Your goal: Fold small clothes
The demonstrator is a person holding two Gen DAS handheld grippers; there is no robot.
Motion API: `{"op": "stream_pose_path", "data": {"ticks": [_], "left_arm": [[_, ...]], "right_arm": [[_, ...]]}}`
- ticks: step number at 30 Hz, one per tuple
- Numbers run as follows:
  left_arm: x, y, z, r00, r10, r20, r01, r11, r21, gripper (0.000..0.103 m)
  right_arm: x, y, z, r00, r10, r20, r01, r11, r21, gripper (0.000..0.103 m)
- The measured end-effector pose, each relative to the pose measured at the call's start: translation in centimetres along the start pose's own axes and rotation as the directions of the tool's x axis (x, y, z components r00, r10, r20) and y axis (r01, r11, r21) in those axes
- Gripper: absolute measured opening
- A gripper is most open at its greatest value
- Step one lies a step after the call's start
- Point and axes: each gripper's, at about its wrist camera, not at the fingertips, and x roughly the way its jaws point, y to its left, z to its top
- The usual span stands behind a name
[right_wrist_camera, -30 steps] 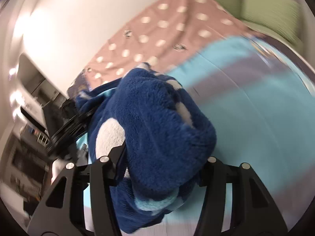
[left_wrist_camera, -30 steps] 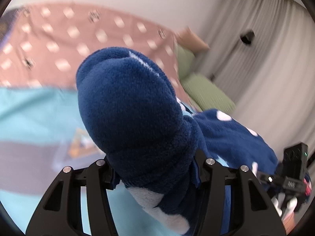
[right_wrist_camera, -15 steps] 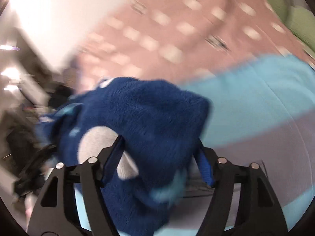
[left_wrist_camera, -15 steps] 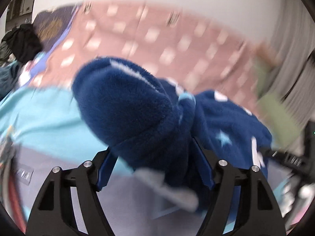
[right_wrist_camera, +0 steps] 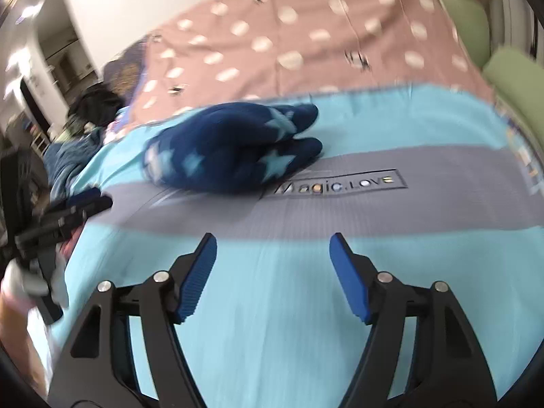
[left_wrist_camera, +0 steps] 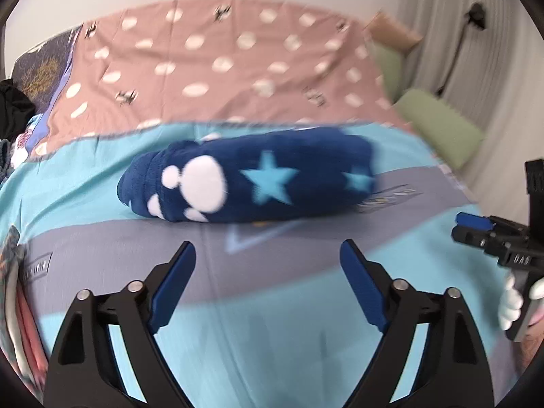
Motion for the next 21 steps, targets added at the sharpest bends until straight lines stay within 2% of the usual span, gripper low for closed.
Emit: {"op": "stream_pose_path", "data": {"ticks": [1, 3, 6, 9, 10, 12, 14, 16, 19, 21], "left_arm": [[-1.4, -0.7, -0.5, 1.0, -0.01, 0.018, 0.01, 1.0, 0.006, 0.096], [-5.0, -2.5, -2.2, 0.997, 0.003, 0.081, -0.007, 0.999, 0.041, 0.099], [-9.2, -4.6, -4.8, 0.984, 0.069, 0.164, -0.076, 0.996, 0.04, 0.102], [-13.4, -7.5, -7.5, 0.977, 0.133, 0.169, -0.132, 0.991, -0.015, 0.102], [-14.2, -8.1, -8.0, 0.975, 0.154, 0.162, -0.152, 0.988, -0.028, 0.102], [-16.3, -10.1, -9.5, 0.961, 0.24, 0.137, -0.237, 0.971, -0.039, 0.102], [-18.0, -11.9, -10.9, 0.934, 0.327, 0.141, -0.327, 0.945, -0.023, 0.102], [-19.3, -12.8, -11.9, 0.926, 0.34, 0.163, -0.344, 0.939, -0.006, 0.102], [-21.2, -13.8, -13.1, 0.931, 0.326, 0.164, -0.329, 0.944, -0.006, 0.102], [-22.2, -14.3, -13.6, 0.922, 0.351, 0.167, -0.352, 0.936, -0.02, 0.102]], "right_arm": [[-2.4, 0.7, -1.2, 0.999, -0.003, 0.039, 0.004, 1.0, -0.023, 0.079], [-6.7, 1.8, -3.4, 0.992, -0.016, 0.123, 0.021, 0.999, -0.039, 0.086], [-12.4, 3.8, -6.1, 0.964, -0.044, 0.261, 0.058, 0.997, -0.046, 0.101], [-17.8, 6.3, -9.5, 0.91, -0.074, 0.408, 0.093, 0.995, -0.028, 0.101], [-18.7, 6.8, -10.4, 0.902, -0.081, 0.425, 0.097, 0.995, -0.017, 0.101], [-20.3, 7.5, -11.7, 0.9, -0.085, 0.427, 0.09, 0.996, 0.01, 0.101], [-21.6, 7.9, -12.8, 0.908, -0.064, 0.413, 0.054, 0.998, 0.036, 0.101], [-22.7, 8.0, -13.8, 0.913, -0.067, 0.401, 0.045, 0.997, 0.064, 0.101], [-23.4, 8.4, -14.7, 0.923, -0.09, 0.374, 0.07, 0.995, 0.065, 0.101], [-23.9, 8.8, -15.3, 0.931, -0.1, 0.352, 0.088, 0.995, 0.05, 0.101]]}}
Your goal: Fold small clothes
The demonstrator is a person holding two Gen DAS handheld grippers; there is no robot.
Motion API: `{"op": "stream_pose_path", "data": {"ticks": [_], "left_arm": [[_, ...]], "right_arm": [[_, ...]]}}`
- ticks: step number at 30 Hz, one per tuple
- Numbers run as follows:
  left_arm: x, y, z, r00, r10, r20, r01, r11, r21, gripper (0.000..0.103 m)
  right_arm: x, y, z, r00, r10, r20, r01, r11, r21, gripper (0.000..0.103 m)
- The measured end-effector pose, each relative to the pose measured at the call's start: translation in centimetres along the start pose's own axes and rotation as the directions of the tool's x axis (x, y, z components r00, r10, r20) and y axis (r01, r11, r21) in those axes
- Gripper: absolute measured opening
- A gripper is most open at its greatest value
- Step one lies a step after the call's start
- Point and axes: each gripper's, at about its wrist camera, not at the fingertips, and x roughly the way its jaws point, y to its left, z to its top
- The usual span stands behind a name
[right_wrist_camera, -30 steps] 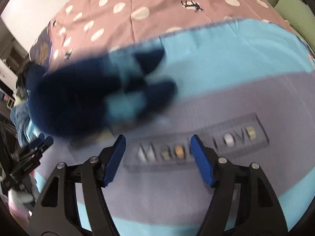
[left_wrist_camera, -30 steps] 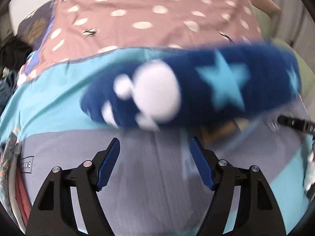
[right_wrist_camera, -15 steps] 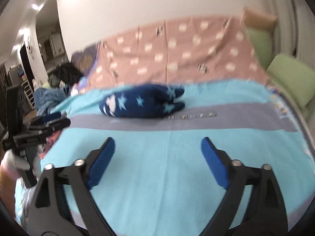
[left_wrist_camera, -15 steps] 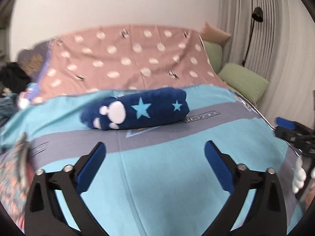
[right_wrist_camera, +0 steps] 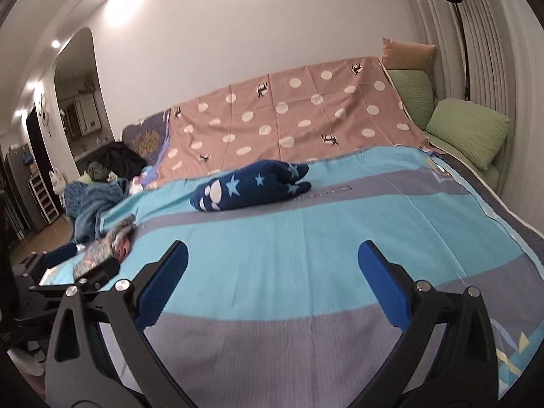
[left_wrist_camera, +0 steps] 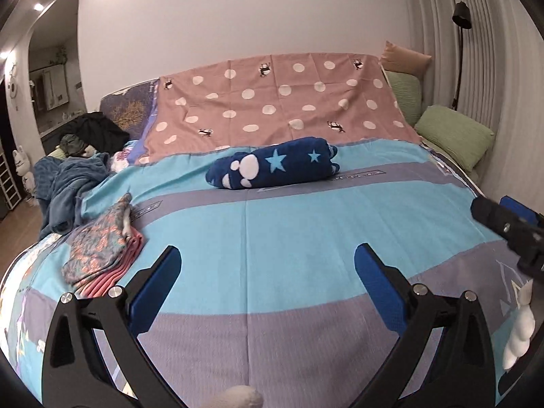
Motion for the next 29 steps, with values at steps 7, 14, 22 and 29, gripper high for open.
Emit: {"op": "stream_pose_path", "data": {"ticks": [7, 14, 22, 29], "left_arm": [[-1.6, 0.1, -0.4, 1.0, -0.015, 0.011, 0.016, 1.0, -0.014, 0.102], [-2.3, -0.2, -0.5, 0.999, -0.016, 0.03, 0.016, 1.0, 0.001, 0.102], [-2.5, -0.6, -0.6, 0.999, -0.044, 0.029, 0.044, 0.999, 0.012, 0.102], [-2.6, -1.0, -0.8, 0.999, -0.047, 0.023, 0.047, 0.999, 0.013, 0.102]], "right_arm": [[-1.5, 1.6, -0.8, 1.0, -0.018, -0.016, 0.017, 0.998, -0.056, 0.101], [-1.5, 1.9, -0.8, 0.999, -0.041, -0.031, 0.039, 0.997, -0.06, 0.101], [-1.7, 1.9, -0.8, 0.998, -0.05, -0.036, 0.047, 0.996, -0.069, 0.101], [-1.9, 1.9, -0.7, 0.998, -0.051, -0.037, 0.048, 0.996, -0.073, 0.101]]}}
